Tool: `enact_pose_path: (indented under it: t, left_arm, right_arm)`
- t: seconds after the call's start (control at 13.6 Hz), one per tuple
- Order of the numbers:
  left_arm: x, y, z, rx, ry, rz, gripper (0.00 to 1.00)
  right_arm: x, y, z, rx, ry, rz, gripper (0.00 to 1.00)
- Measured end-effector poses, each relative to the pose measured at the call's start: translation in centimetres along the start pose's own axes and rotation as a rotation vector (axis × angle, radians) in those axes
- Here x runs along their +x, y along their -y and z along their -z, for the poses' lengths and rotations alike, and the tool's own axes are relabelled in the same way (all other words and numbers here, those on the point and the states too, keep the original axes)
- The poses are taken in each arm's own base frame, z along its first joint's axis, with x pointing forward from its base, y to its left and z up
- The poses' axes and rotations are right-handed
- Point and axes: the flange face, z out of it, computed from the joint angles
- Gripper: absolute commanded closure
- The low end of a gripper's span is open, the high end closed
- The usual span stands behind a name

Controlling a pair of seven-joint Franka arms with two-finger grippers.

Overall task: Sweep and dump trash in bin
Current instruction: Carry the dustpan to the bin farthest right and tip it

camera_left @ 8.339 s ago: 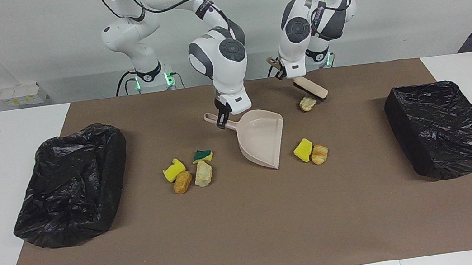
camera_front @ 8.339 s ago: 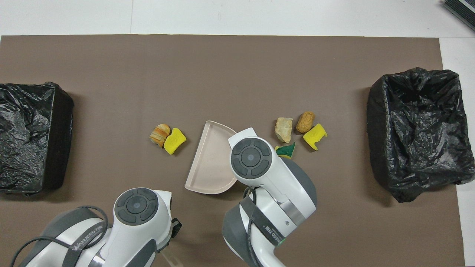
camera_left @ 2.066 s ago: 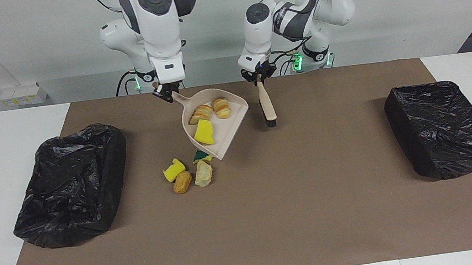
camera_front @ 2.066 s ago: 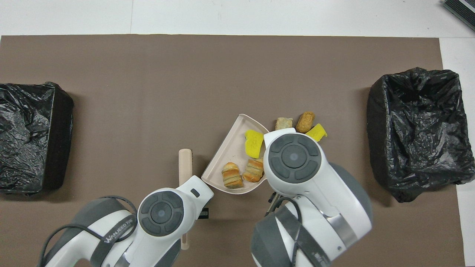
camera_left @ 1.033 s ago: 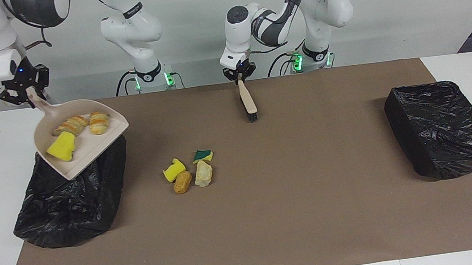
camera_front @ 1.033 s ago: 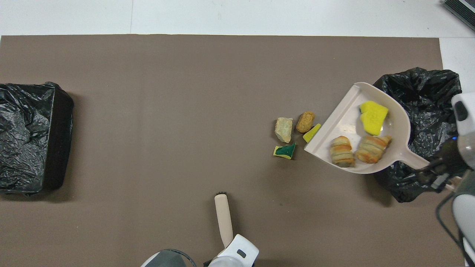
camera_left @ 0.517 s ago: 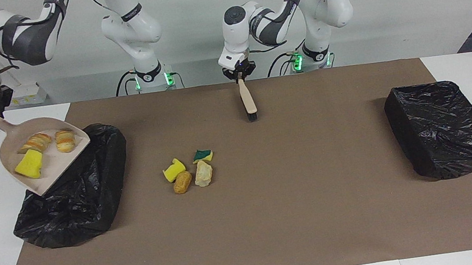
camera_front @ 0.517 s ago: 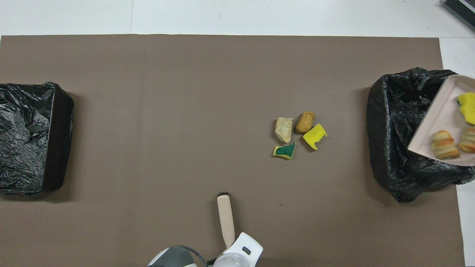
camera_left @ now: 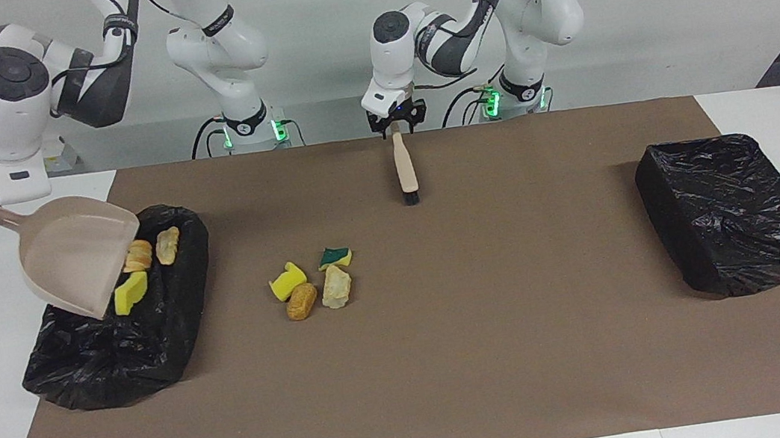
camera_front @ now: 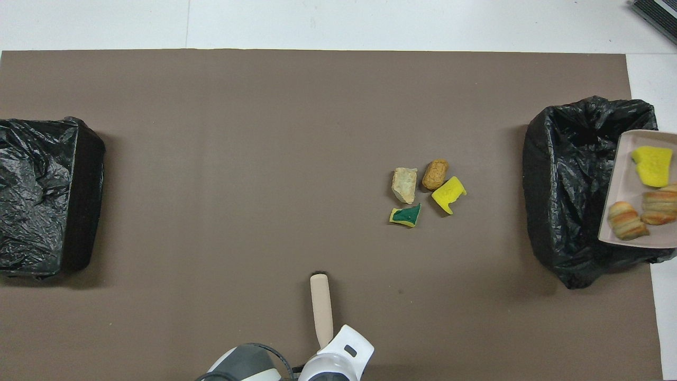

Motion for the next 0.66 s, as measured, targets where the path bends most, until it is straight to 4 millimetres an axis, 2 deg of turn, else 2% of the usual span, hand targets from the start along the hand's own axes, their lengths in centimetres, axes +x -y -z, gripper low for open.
enact_pose_path:
  t: [0.15, 0.22, 0.44, 0.59, 0.66]
  left_arm:
    - [3.1, 0.7, 2.8, -0.015, 0.007, -0.021, 0.00]
    - [5.2, 1.4, 4.9, -0.027, 0.010, -0.042, 0.00]
    - [11.7, 4.4, 13.0, -0.092, -0.027, -0.087, 0.00]
    - [15.2, 7.5, 18.9, -0.093, -0.077, -0.141, 0.00]
    - [16.4, 8.9, 21.1, -0.069, -0.103, -0.160, 0.00]
  right_arm:
    - [0.3, -0.3, 0.7, -0.022, 0.049, 0.046, 1.00]
    - [0.3, -0.4, 0.9, -0.027, 0.063, 0.062, 1.00]
    - [-0.7, 0.1, 1.9, -0.025, 0.080, 0.064, 1.00]
    - [-2.3, 1.4, 4.4, -0.009, 0.088, 0.020, 1.00]
    - [-2.6, 2.1, 5.9, -0.002, 0.082, -0.018, 1.00]
